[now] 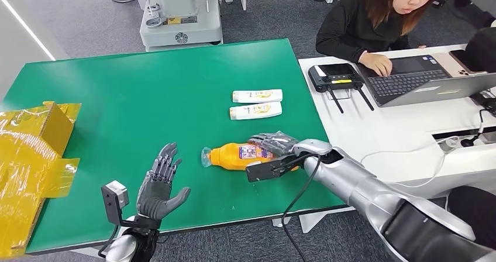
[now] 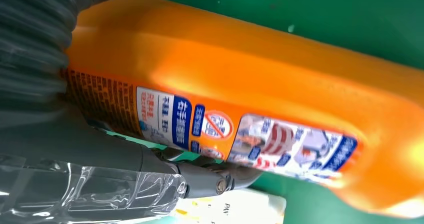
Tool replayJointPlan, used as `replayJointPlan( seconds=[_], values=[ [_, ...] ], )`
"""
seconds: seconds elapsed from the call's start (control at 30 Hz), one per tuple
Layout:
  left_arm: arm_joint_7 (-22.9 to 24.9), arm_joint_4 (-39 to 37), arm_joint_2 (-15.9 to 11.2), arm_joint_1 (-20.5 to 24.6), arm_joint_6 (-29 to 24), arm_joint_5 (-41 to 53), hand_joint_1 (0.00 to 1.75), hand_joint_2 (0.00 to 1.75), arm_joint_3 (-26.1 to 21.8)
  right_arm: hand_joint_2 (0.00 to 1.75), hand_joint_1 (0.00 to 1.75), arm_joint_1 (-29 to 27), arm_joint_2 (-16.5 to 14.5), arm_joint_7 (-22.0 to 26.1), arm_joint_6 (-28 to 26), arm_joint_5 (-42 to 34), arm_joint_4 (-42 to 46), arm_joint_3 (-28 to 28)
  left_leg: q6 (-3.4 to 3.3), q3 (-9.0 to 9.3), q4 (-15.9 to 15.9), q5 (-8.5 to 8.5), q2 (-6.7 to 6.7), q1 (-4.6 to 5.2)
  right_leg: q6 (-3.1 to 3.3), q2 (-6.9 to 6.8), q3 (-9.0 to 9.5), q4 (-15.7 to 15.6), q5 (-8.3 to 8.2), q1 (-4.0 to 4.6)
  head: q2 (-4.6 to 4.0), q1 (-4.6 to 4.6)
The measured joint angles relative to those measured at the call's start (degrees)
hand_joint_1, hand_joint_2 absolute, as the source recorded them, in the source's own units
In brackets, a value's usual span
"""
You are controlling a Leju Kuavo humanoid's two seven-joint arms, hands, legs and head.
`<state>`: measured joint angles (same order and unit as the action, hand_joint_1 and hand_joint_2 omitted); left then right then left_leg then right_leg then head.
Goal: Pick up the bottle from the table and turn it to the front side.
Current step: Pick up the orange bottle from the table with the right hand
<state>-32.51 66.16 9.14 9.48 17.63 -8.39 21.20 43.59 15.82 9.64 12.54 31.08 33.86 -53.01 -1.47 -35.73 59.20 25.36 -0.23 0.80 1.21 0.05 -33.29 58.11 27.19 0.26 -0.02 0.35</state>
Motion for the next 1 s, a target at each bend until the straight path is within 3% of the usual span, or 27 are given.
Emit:
replayJointPlan(
  seconds=[0.03, 0.07, 0.5, 0.67, 0.8, 1.0],
  values=[
    [0.0, 0.0, 0.0, 0.0, 0.0, -0.1, 0.00, 1.75, -0.1, 1.75, 1.71, 0.3, 0.0, 0.1, 0.2, 0.2, -0.3, -0.5, 0.00, 0.00, 0.0, 0.00, 0.00, 0.00, 0.00, 0.00, 0.01, 0.0, 0.00, 0.00, 0.00, 0.00],
    [0.1, 0.0, 0.0, -0.1, 0.0, -0.3, 0.00, 1.75, -0.1, 1.75, 1.74, 0.6, 0.0, 0.2, 0.3, 0.3, -0.6, -1.0, 0.00, 0.01, 0.0, 0.00, -0.01, 0.00, 0.00, -0.01, 0.01, 0.0, 0.00, 0.00, 0.00, 0.00],
    [0.6, 0.0, 0.0, -0.5, 0.2, -0.8, 0.00, 1.75, -0.7, 1.75, 1.75, 1.8, -0.4, 1.2, -0.2, 0.1, -2.4, -2.8, 0.00, 0.08, 0.0, 0.00, 0.01, 0.00, 0.00, 0.00, 0.09, 0.0, 0.00, 0.00, 0.00, -0.01],
    [0.6, 0.0, 0.2, -1.1, 0.0, -0.3, 0.00, 1.75, -1.4, 1.75, 1.75, 1.3, -0.4, 4.8, -3.3, -2.5, -2.3, -2.7, 0.00, 0.08, 0.0, 0.00, 0.00, -0.01, 0.00, 0.00, 0.09, 0.0, 0.00, 0.01, -0.01, -0.01],
    [0.6, 0.4, 0.3, -2.3, -0.5, 0.2, 0.00, 1.75, -2.3, 1.75, 1.75, -2.1, 1.2, 8.6, -8.1, -9.0, 2.0, 0.0, -0.01, 0.04, 0.0, 0.01, -0.02, 0.00, 0.00, -0.02, 0.06, 0.0, 0.00, 0.01, 0.00, 0.00],
    [0.6, 0.9, 0.3, -3.3, -0.7, 0.6, 0.00, 1.75, -3.1, 1.75, 1.75, -8.5, 4.0, 9.5, -12.4, -13.9, 11.5, 5.8, -0.05, -0.01, 0.0, 0.04, -0.22, -0.02, -0.05, -0.20, 0.01, 0.0, 0.07, 0.01, 0.00, 0.00]
  ],
)
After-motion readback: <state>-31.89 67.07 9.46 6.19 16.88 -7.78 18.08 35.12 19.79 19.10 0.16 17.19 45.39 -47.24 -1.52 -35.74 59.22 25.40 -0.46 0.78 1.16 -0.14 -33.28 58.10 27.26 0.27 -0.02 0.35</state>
